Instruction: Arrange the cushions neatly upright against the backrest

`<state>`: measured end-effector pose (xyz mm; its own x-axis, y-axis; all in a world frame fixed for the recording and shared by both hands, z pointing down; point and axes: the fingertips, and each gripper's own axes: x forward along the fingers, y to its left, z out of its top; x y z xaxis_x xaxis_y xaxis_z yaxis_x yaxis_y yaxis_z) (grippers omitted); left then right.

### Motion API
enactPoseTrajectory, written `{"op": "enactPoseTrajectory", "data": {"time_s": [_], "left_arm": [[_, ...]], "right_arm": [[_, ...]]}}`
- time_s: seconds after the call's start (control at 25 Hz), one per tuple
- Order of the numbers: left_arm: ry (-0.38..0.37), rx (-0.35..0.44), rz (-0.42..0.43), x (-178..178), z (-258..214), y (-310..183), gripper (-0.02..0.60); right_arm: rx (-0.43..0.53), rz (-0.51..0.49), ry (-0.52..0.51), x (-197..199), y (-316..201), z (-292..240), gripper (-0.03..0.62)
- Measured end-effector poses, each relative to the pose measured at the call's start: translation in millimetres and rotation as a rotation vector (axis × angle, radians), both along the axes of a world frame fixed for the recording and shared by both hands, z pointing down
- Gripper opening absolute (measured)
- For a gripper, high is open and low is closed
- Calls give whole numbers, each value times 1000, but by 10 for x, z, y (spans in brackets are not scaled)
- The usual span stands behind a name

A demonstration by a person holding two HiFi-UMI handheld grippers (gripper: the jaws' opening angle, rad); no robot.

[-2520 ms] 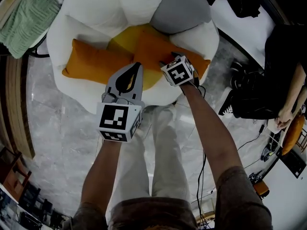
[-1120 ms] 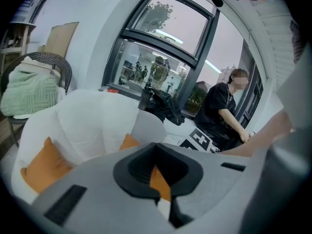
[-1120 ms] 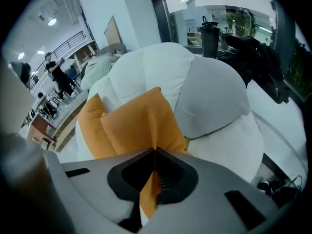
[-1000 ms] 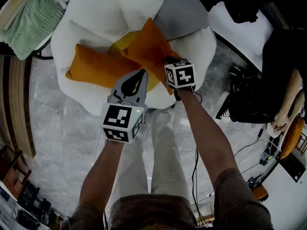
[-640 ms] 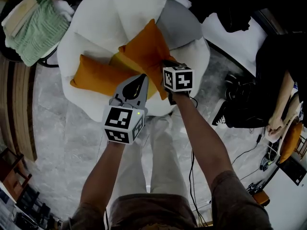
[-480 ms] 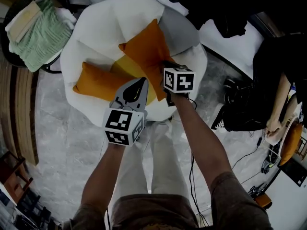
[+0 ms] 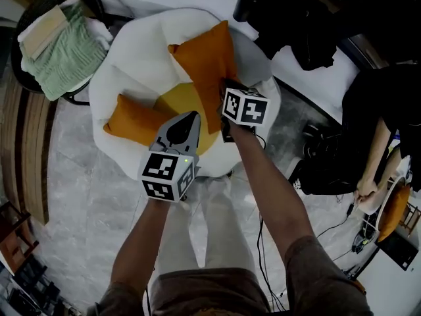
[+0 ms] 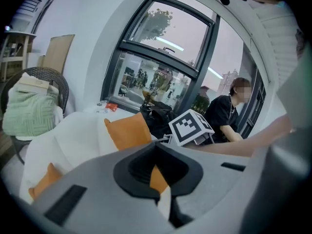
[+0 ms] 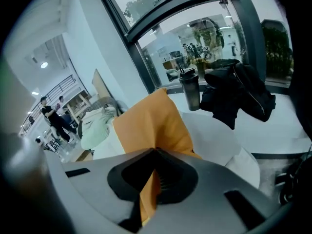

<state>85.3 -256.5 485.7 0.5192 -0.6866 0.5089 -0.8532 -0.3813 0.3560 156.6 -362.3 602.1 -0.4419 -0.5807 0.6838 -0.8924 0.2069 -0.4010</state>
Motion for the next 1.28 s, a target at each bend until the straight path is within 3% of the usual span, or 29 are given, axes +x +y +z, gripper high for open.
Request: {"op": "enactPoseTrajectory", "data": {"time_s": [0.52,1.0,1.28], "left_arm": [[9,-71,-54,-181,473,129,5],[18,-126,-120,-355,863,170,5],[27,-149,-116,-298,1012,208,5]], "right_arm": [[31,17,-17,-184,-320,300,23],[-43,0,-45,-376,-279,859,25],[-63,-57,-12,-389,-160,1079,28]]}}
